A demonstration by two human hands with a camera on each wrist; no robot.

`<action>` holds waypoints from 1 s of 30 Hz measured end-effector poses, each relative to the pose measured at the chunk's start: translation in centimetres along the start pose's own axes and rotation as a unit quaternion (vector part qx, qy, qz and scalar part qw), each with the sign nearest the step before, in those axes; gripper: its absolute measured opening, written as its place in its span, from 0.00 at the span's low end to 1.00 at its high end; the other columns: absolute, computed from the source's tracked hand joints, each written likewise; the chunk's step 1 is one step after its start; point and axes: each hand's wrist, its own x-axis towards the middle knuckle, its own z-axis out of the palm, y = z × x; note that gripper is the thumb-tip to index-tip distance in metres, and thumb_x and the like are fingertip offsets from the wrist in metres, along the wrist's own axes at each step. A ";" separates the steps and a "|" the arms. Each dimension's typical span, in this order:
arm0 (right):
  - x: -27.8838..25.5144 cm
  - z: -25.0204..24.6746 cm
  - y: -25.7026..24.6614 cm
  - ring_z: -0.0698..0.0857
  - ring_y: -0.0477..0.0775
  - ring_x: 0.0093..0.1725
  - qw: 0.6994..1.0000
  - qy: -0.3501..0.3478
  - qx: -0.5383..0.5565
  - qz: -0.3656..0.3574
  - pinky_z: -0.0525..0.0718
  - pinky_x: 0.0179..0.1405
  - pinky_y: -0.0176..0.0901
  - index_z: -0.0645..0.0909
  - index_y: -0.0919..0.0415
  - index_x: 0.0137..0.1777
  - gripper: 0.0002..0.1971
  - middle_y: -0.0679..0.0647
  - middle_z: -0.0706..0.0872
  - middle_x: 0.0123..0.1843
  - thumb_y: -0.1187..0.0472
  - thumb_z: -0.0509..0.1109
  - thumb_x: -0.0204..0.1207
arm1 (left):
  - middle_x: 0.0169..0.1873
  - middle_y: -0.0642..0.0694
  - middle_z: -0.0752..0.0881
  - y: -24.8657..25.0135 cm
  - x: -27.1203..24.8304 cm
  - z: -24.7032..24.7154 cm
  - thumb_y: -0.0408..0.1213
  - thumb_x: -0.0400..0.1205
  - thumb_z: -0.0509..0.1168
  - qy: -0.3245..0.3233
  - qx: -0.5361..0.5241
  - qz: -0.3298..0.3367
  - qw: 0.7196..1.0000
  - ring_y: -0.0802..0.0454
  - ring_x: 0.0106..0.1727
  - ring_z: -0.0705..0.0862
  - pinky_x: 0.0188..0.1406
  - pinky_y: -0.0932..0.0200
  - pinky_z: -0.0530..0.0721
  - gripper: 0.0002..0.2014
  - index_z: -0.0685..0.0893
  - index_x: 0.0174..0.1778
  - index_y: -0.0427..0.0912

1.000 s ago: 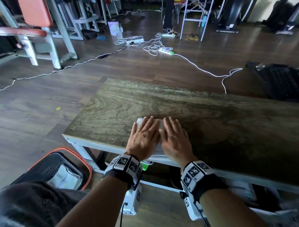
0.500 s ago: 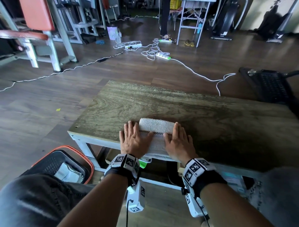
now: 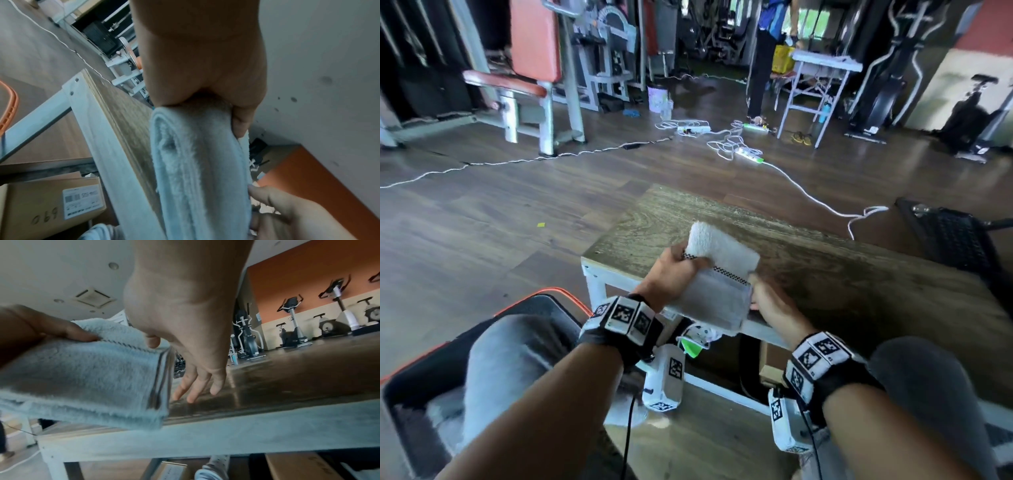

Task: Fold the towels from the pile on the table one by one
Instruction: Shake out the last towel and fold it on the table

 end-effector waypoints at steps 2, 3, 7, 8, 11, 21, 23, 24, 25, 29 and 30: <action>-1.2 1.4 -2.6 0.66 0.62 0.82 0.998 -0.007 0.062 -0.012 0.67 0.76 0.46 0.70 0.60 0.79 0.24 0.63 0.66 0.84 0.49 0.48 0.90 | 0.49 0.39 0.91 1.1 -0.8 -1.7 0.47 0.72 0.77 0.036 -0.032 -0.012 0.999 0.41 0.48 0.89 0.51 0.45 0.87 0.15 0.86 0.52 0.46; -1.4 2.4 -4.1 0.73 0.64 0.76 0.996 0.002 0.085 -0.022 0.75 0.63 0.35 0.76 0.60 0.69 0.19 0.69 0.73 0.78 0.55 0.50 0.89 | 0.48 0.39 0.91 1.4 -1.1 -3.0 0.49 0.70 0.78 0.058 -0.039 -0.008 0.998 0.40 0.47 0.90 0.50 0.45 0.88 0.18 0.86 0.52 0.46; -1.4 6.5 -8.1 0.78 0.57 0.46 0.984 0.021 0.164 -0.067 0.70 0.31 0.42 0.73 0.58 0.46 0.04 0.58 0.77 0.42 0.59 0.61 0.79 | 0.37 0.46 0.91 2.6 -2.7 -7.3 0.40 0.74 0.74 0.171 -0.047 0.028 0.984 0.49 0.35 0.89 0.37 0.56 0.87 0.09 0.88 0.46 0.40; -1.3 7.7 -8.6 0.78 0.57 0.46 0.984 0.003 0.154 -0.090 0.69 0.33 0.43 0.72 0.58 0.49 0.05 0.55 0.77 0.42 0.59 0.63 0.76 | 0.38 0.47 0.92 2.6 -3.3 -8.4 0.41 0.72 0.75 0.210 -0.045 0.029 0.976 0.49 0.38 0.91 0.40 0.55 0.89 0.11 0.89 0.47 0.40; -1.3 11.2 -10.2 0.82 0.58 0.44 0.982 -0.060 0.097 -0.148 0.77 0.38 0.44 0.69 0.58 0.58 0.11 0.55 0.80 0.46 0.63 0.62 0.77 | 0.41 0.47 0.93 1.2 -4.9 -12.0 0.40 0.72 0.75 0.303 -0.052 0.009 0.951 0.50 0.41 0.91 0.43 0.53 0.91 0.12 0.89 0.49 0.42; 0.4 24.8 -10.8 0.79 0.51 0.52 0.949 -0.195 -0.034 -0.245 0.74 0.50 0.36 0.59 0.54 0.77 0.26 0.55 0.79 0.65 0.67 0.62 0.83 | 0.31 0.46 0.83 -6.4 -9.6 -23.2 0.48 0.75 0.74 0.497 0.022 -0.131 0.858 0.50 0.29 0.80 0.23 0.64 0.76 0.15 0.81 0.38 0.39; 1.1 27.0 -9.4 0.79 0.49 0.49 0.938 -0.231 -0.059 -0.253 0.74 0.47 0.31 0.59 0.50 0.77 0.26 0.54 0.79 0.64 0.67 0.63 0.83 | 0.30 0.48 0.80 -9.3 -10.3 -23.8 0.47 0.76 0.73 0.523 0.039 -0.159 0.836 0.48 0.30 0.81 0.20 0.65 0.74 0.15 0.77 0.39 0.40; 1.5 28.0 -8.4 0.80 0.50 0.51 0.932 -0.245 -0.072 -0.256 0.74 0.48 0.33 0.58 0.48 0.76 0.27 0.52 0.78 0.64 0.67 0.64 0.83 | 0.34 0.47 0.80 -10.9 -10.7 -23.7 0.47 0.76 0.73 0.534 0.050 -0.174 0.826 0.47 0.35 0.83 0.24 0.63 0.77 0.17 0.75 0.45 0.41; 1.9 28.9 -7.3 0.80 0.52 0.55 0.928 -0.254 -0.086 -0.260 0.75 0.52 0.37 0.58 0.47 0.76 0.28 0.51 0.77 0.64 0.67 0.64 0.82 | 0.39 0.46 0.82 -12.5 -11.1 -23.4 0.47 0.76 0.73 0.537 0.048 -0.187 0.821 0.47 0.39 0.83 0.31 0.59 0.81 0.20 0.71 0.51 0.41; 4.1 32.2 -3.0 0.82 0.60 0.57 0.915 -0.285 -0.172 -0.226 0.80 0.55 0.49 0.66 0.47 0.69 0.22 0.54 0.78 0.60 0.67 0.63 0.79 | 0.44 0.43 0.85 -19.2 -11.5 -22.6 0.44 0.74 0.76 0.490 0.059 -0.284 0.822 0.46 0.44 0.84 0.44 0.53 0.84 0.15 0.78 0.48 0.44; 4.6 33.0 -2.4 0.81 0.59 0.54 0.909 -0.303 -0.198 -0.205 0.79 0.52 0.47 0.70 0.50 0.65 0.18 0.55 0.80 0.58 0.68 0.61 0.79 | 0.43 0.43 0.87 -20.7 -11.4 -22.8 0.43 0.73 0.76 0.467 0.067 -0.321 0.821 0.46 0.45 0.85 0.45 0.53 0.85 0.11 0.80 0.41 0.45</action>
